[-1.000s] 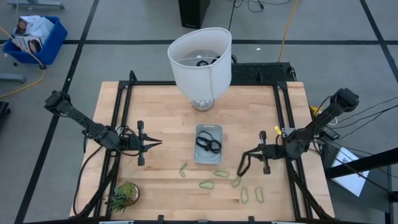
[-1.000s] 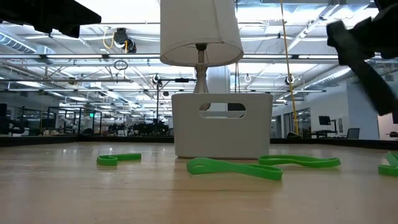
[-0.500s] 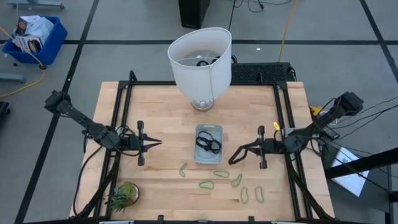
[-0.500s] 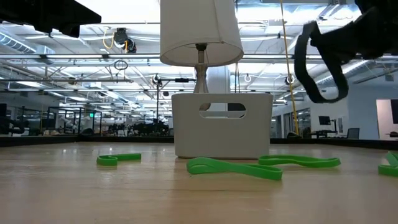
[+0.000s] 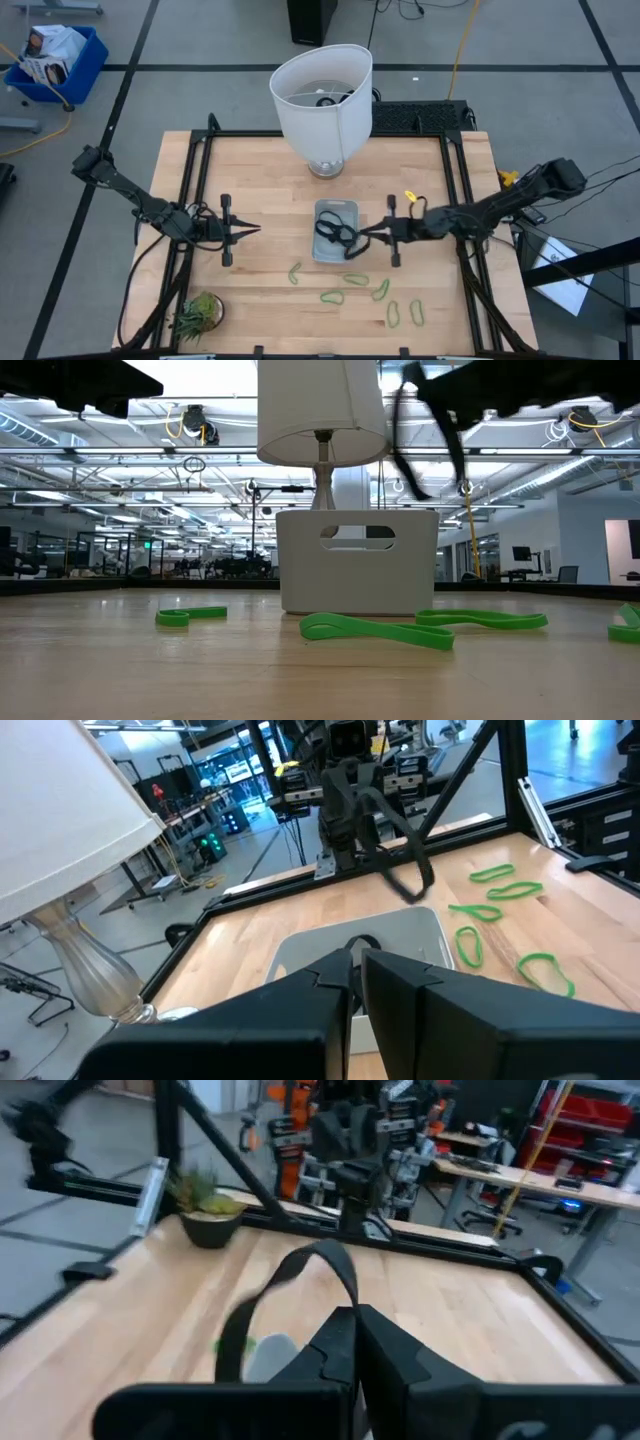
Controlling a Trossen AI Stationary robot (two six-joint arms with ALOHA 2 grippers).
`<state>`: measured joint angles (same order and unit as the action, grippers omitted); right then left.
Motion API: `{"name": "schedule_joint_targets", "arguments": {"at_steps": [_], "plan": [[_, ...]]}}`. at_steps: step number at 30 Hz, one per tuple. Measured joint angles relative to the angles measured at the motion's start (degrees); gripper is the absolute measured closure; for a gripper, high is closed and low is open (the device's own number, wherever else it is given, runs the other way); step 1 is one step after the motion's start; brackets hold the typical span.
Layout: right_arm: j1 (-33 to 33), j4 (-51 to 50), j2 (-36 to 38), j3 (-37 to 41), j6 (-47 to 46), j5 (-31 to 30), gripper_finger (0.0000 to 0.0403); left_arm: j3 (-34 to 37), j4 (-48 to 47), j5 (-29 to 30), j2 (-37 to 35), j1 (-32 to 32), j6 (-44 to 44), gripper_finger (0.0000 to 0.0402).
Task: Pick and place rubber bands into bin
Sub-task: Put the black rubber band into the gray bin, then put the green rubber band into the gray bin
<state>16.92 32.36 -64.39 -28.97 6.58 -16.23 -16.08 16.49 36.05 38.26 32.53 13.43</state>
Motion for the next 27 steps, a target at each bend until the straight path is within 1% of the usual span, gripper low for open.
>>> {"name": "schedule_joint_targets", "arguments": {"at_steps": [2, 5, 8, 13, 16, 18, 20, 22, 27], "plan": [[-2.2, -1.4, -2.9, -2.7, 0.2, 1.0, 0.0403, 0.0, 0.0, 0.0, 0.0, 0.0, 0.0, 0.0366], [-5.4, -3.0, -7.5, -6.3, 0.1, 5.3, 0.0403, 0.0, 0.1, 0.0, 0.0, 0.0, 0.0, 0.0366], [-7.3, -5.6, -11.1, -8.9, 0.1, 5.9, 0.0403, 0.0, 0.1, 0.0, 0.0, 0.0, 0.0, 0.0366], [-10.8, -9.2, -15.3, -9.5, -1.2, 6.3, 0.0403, 0.0, 0.1, 0.0, 0.0, 0.0, 0.0, 0.0366], [-12.4, -9.9, -17.1, -9.5, -2.5, 9.2, 0.0403, 0.0, 0.0, 0.0, 0.0, 0.0, 0.0, 0.0366], [-12.7, -9.9, -17.9, -9.5, -2.7, 9.0, 0.0396, 0.0, 0.0, 0.0, 0.0, 0.0, 0.1, 0.0366], [-12.7, -9.2, -18.7, -9.6, -2.7, 9.0, 0.0377, 0.0, 0.0, 0.0, 0.0, 0.0, 0.3, 0.0366], [-12.7, -9.0, -19.0, -9.6, -2.7, 9.0, 0.0347, 0.0, 0.0, 0.0, 0.0, 0.0, 0.6, 0.0366], [-12.7, -7.3, -18.4, -9.6, -4.4, 9.0, 0.0246, 0.0, 0.0, 0.0, 0.0, 0.0, 0.8, 0.0366]]}}
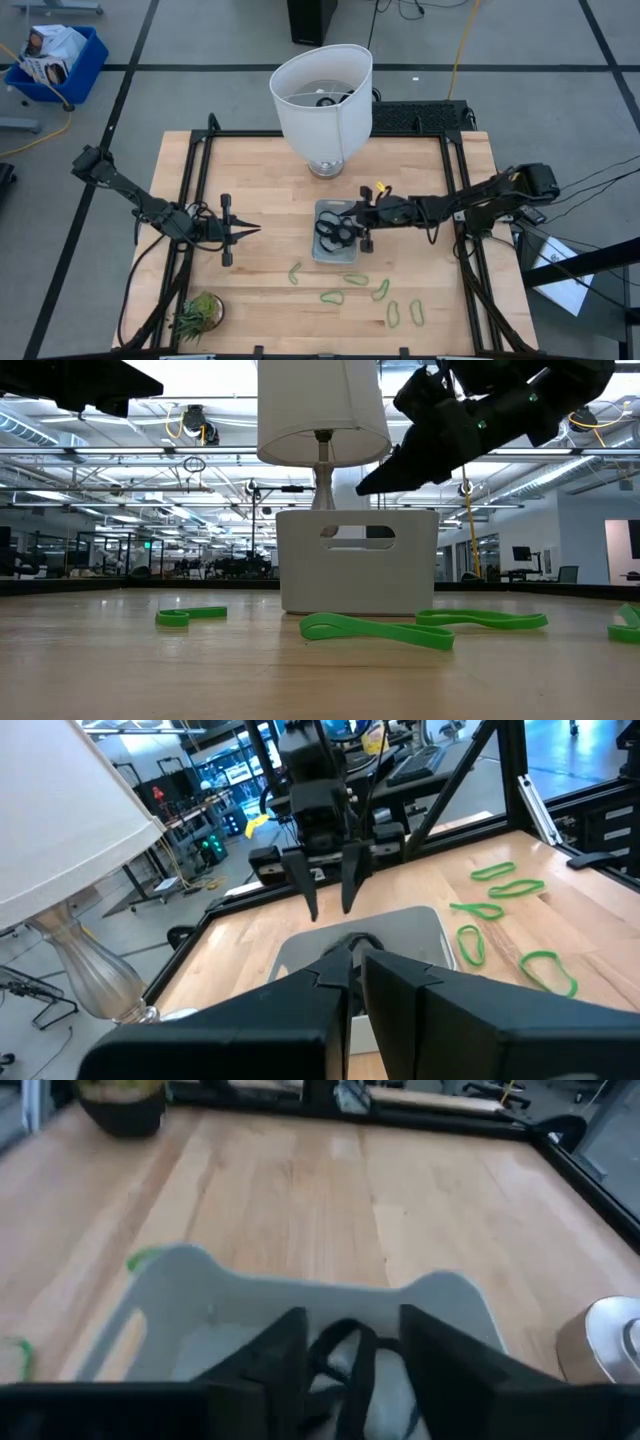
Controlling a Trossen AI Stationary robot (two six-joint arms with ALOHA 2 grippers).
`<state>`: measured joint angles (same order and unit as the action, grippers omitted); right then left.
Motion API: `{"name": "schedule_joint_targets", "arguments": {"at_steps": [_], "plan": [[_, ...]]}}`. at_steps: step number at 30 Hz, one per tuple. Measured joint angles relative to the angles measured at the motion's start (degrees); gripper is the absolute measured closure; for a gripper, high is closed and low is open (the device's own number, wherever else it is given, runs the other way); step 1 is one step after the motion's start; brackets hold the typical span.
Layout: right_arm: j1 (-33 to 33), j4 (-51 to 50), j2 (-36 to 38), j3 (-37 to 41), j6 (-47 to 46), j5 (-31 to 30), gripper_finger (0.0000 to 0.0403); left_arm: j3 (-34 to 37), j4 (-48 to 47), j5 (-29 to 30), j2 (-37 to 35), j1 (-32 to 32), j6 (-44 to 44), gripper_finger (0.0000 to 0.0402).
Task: Pick and place rubber bands into bin
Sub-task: Put the green rubber band into the gray bin
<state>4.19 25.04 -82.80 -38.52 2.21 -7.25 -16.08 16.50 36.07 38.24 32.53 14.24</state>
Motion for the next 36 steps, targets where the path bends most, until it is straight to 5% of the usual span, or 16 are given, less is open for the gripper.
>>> {"name": "schedule_joint_targets", "arguments": {"at_steps": [4, 8, 11, 17, 23, 29, 36], "plan": [[0.2, 0.8, 2.0, 0.0, -1.5, -0.1, 0.0181, 0.0, 0.0, 0.0, 0.0, 0.0, 0.0, 0.0366], [1.3, -0.8, 7.3, 0.0, -1.2, 1.6, 0.0165, 0.0, -0.4, 0.0, 0.0, 0.0, -0.3, 0.0366], [2.7, -6.7, 13.2, 0.0, 1.7, 4.2, 0.0208, 0.0, -1.1, 0.0, 0.0, 0.0, -0.9, 0.0366], [3.5, -17.2, 25.6, 0.3, 7.2, 3.0, 0.0385, 0.0, -1.5, 0.0, 0.0, 0.0, -0.9, 0.0366], [3.8, -16.1, 40.0, 7.3, 5.5, 2.8, 0.0398, 0.0, -1.4, 0.0, 0.0, 0.0, -1.3, 0.0366], [5.5, -18.8, 52.7, 16.6, 2.5, -6.2, 0.0402, 0.0, -1.6, 0.0, 0.0, 0.0, -2.1, 0.0366], [7.0, -14.2, 63.1, 24.5, 2.0, -4.8, 0.0402, 0.0, -1.8, 0.0, 0.0, 0.0, -1.9, 0.0366]]}}
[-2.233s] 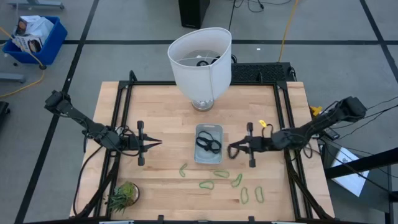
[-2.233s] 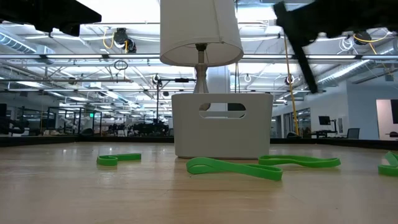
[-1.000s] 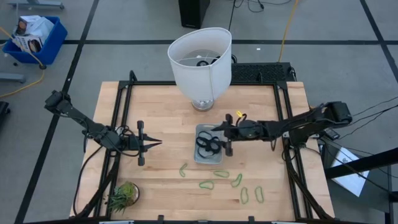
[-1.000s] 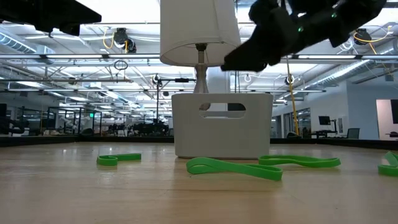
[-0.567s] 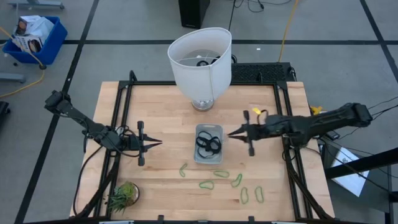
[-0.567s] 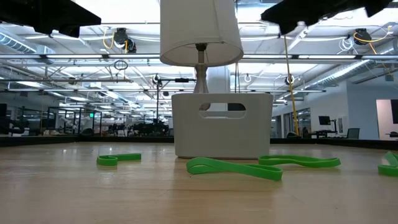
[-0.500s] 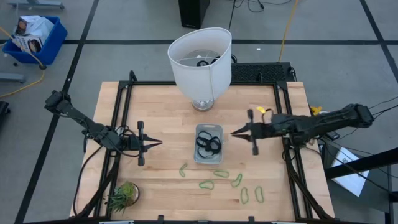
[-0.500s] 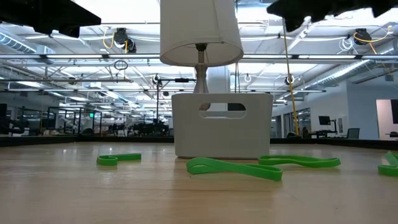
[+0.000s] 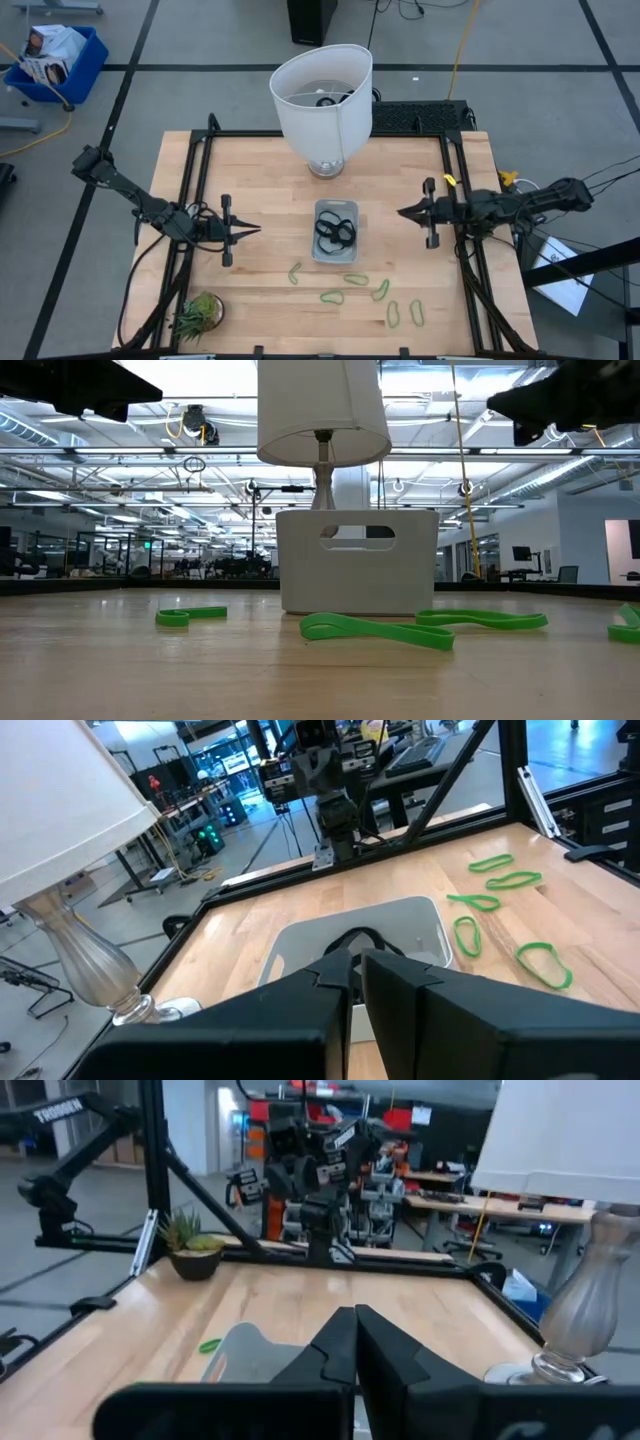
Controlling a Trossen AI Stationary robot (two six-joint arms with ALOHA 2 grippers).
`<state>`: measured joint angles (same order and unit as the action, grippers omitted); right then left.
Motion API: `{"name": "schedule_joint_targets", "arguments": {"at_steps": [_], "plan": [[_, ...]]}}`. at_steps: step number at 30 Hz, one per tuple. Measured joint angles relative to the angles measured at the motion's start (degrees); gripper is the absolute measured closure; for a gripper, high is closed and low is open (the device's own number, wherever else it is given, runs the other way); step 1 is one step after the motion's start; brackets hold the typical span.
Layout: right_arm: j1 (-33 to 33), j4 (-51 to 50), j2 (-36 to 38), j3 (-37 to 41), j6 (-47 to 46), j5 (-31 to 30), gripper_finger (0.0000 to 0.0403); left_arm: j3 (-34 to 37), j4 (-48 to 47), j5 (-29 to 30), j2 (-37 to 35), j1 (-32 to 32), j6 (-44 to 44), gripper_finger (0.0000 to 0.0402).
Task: Pick and place rubber bands into bin
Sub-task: Put the green rubber band into the gray bin
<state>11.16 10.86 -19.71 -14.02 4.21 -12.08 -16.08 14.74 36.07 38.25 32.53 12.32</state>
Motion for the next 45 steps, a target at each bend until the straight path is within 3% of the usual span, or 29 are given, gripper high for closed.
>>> {"name": "schedule_joint_targets", "arguments": {"at_steps": [10, 19, 24, 29, 33, 36, 42, 45], "plan": [[-0.3, 0.0, 11.7, 6.2, -0.3, 1.8, 0.0403, 0.0, 0.0, 0.0, 0.0, 0.0, -0.5, 0.0366], [-0.3, 0.0, 12.7, 8.5, -0.1, 1.8, 0.0403, 0.0, 0.2, 0.0, 0.8, -0.9, -11.3, 0.0366], [-0.3, 1.2, 12.7, 9.9, 0.1, 1.8, 0.0403, -0.5, 3.3, 0.0, 7.1, -3.8, -17.5, 0.0383], [-0.3, 3.4, 12.7, 11.6, 4.8, 1.7, 0.0403, -8.2, 8.8, -2.2, 17.1, -3.8, -19.6, 0.0393], [-0.3, 5.5, 12.7, 11.8, 7.1, 1.7, 0.0403, -17.3, 0.0, -0.3, 26.9, -3.9, -22.8, 0.0398], [-0.3, 5.5, 12.7, 11.8, 7.6, 1.7, 0.0403, -24.8, -9.2, 2.5, 34.0, -4.6, -31.2, 0.0390], [-0.3, 5.6, 12.7, 11.9, 8.5, 1.7, 0.0403, -34.5, -25.1, 0.6, 45.5, -4.9, -49.4, 0.0335], [-0.3, 5.6, 12.7, 11.9, 8.0, 1.7, 0.0403, -36.6, -29.5, -4.0, 49.1, -5.2, -58.9, 0.0294]]}}
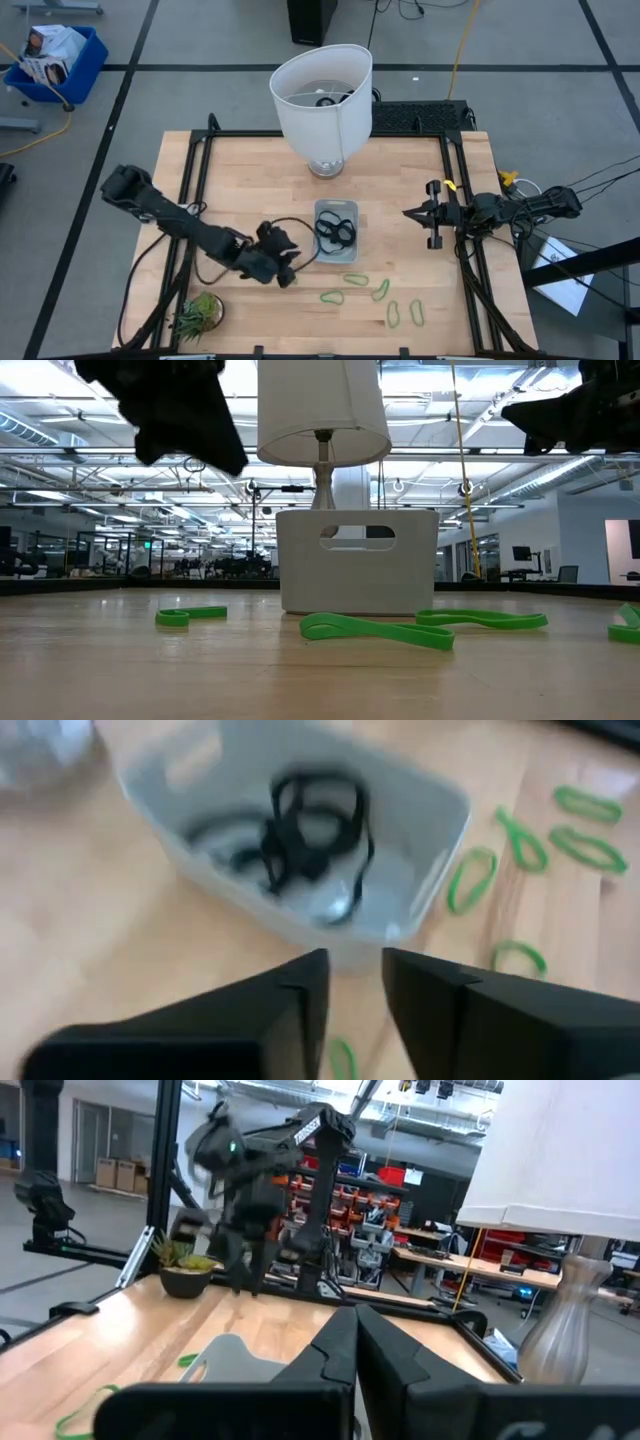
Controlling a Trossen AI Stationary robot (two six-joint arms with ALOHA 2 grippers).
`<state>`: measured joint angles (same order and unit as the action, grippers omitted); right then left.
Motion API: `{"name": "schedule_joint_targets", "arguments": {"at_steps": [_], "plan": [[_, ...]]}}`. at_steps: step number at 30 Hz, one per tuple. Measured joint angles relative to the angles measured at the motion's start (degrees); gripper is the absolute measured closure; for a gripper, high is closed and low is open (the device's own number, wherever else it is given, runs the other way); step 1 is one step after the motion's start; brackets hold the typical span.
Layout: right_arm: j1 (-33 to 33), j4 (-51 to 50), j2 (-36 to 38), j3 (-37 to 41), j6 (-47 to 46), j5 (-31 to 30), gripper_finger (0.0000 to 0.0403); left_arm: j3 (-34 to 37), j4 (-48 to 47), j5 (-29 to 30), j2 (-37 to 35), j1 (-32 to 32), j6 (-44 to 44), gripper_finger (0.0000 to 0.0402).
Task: Pick and place rubber bands into bin
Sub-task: Put the green rubber band into the gray bin
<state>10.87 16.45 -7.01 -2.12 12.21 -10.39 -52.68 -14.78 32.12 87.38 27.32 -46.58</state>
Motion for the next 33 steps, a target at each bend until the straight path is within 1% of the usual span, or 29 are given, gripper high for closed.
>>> {"name": "schedule_joint_targets", "arguments": {"at_steps": [2, 5, 9, 11, 13, 20, 30, 33], "plan": [[0.0, 0.0, 0.0, 0.0, -0.9, 0.0, 0.0403, -0.3, -0.6, -3.4, 1.7, -0.1, -4.6, 0.0265], [0.0, 0.0, 0.0, 0.0, -0.8, 0.0, 0.0403, -0.4, -0.6, -8.3, 4.3, 0.0, -8.3, 0.0221], [0.0, 0.0, 0.0, 0.1, -1.2, 0.0, 0.0403, -0.4, -1.3, -11.7, 7.6, 0.0, -7.6, 0.0169], [0.0, 0.0, 0.0, 0.1, -2.3, 0.0, 0.0403, -0.4, -1.7, -12.0, 9.0, 0.0, -5.7, 0.0151], [0.0, 0.0, 0.0, 0.1, -3.1, 0.0, 0.0403, -0.4, -1.3, -12.0, 10.3, -0.1, -5.5, 0.0138], [0.0, 0.0, 0.0, 0.1, -4.0, 0.0, 0.0403, -0.4, -1.5, -14.1, 14.7, -1.5, -3.9, 0.0131], [0.0, -0.9, 0.0, 0.1, -5.3, 0.0, 0.0403, -0.6, -0.4, -12.3, 18.2, -1.8, 1.2, 0.0131], [0.0, -0.9, 0.0, 0.1, -5.4, 0.0, 0.0403, -0.5, 1.2, -11.0, 18.9, -0.8, 4.5, 0.0146]]}}
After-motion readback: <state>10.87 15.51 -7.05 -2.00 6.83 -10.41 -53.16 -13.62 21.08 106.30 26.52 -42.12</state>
